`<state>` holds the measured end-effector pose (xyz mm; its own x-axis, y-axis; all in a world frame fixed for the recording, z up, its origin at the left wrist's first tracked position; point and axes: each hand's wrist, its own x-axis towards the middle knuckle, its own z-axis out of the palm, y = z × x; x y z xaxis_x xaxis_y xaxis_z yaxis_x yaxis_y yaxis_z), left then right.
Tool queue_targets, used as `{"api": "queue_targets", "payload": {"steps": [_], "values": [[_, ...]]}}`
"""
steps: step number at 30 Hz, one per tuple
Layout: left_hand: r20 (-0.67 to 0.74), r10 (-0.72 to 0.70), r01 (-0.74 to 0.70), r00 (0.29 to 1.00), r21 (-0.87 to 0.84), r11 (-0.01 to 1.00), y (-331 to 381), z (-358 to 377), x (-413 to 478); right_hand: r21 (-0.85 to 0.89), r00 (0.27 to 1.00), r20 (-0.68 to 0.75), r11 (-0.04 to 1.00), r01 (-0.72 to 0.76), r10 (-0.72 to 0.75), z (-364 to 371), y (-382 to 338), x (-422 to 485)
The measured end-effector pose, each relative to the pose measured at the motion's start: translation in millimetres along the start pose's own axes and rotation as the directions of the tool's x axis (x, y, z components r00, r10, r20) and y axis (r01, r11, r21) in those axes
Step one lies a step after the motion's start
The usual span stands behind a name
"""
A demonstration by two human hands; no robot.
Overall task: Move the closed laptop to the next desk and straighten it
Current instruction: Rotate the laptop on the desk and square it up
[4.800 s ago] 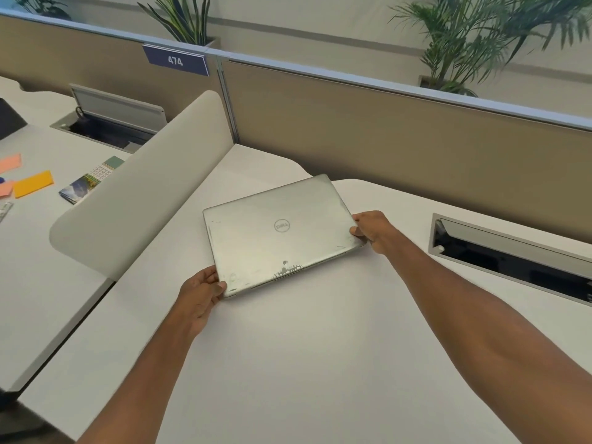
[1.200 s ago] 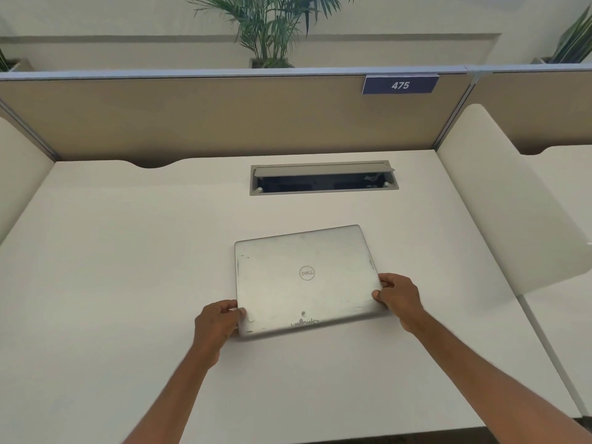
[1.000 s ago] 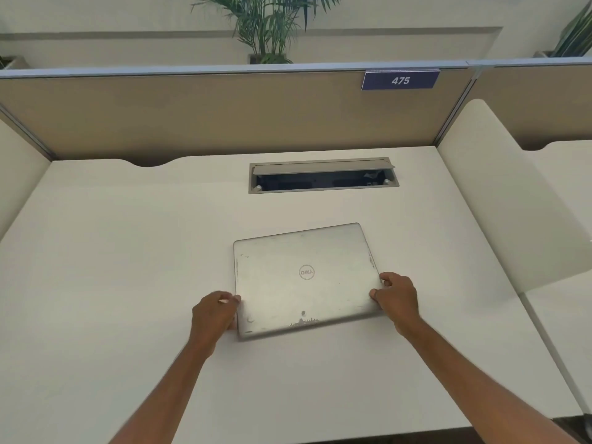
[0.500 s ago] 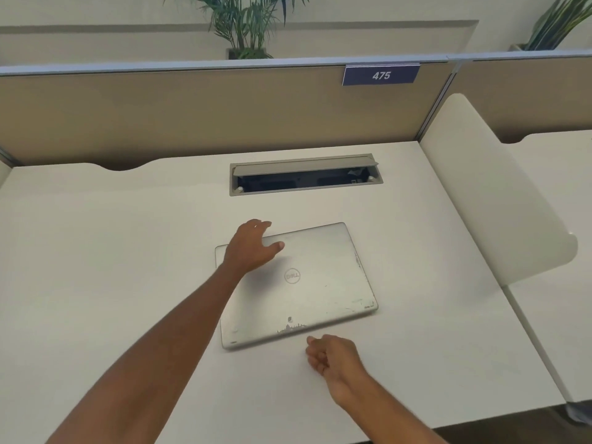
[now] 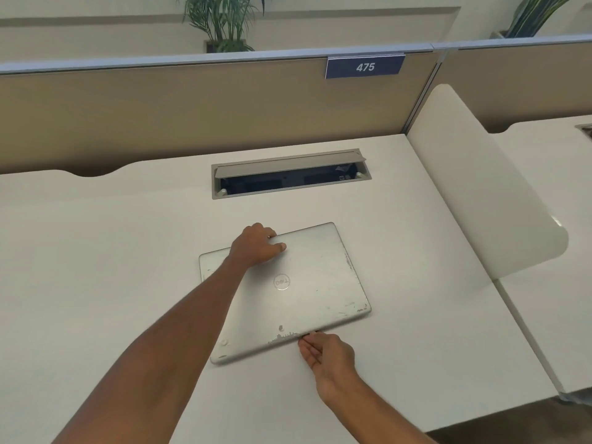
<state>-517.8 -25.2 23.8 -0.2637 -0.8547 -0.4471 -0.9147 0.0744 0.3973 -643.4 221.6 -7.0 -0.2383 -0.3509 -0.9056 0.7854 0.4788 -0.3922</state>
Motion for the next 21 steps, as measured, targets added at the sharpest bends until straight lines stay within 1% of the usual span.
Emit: {"api": "queue_targets", "payload": {"steps": [5, 9, 16, 21], "values": [[0.007, -0.003, 0.003, 1.000, -0.017, 1.000, -3.4, -0.9, 3.0, 0.032, 0.993, -0.113, 0.999, 0.029, -0.025, 7.2, 1.6, 3.8], [-0.002, -0.015, 0.015, 1.000, -0.028, 1.000, -7.2, 2.9, -0.7, 0.033, 0.985, -0.164, 0.998, 0.050, -0.043, 6.3, -3.2, 6.9], [-0.037, -0.085, 0.078, 0.996, -0.158, 0.984, -26.5, 6.8, -10.8, -0.065, 0.982, -0.146, 0.991, 0.115, -0.123, -3.1, -29.6, 20.2], [-0.084, -0.175, 0.146, 0.981, -0.275, 0.950, -38.9, 11.5, -31.2, -0.163, 0.964, -0.147, 0.967, 0.198, -0.222, -3.4, -48.8, 34.4]]}}
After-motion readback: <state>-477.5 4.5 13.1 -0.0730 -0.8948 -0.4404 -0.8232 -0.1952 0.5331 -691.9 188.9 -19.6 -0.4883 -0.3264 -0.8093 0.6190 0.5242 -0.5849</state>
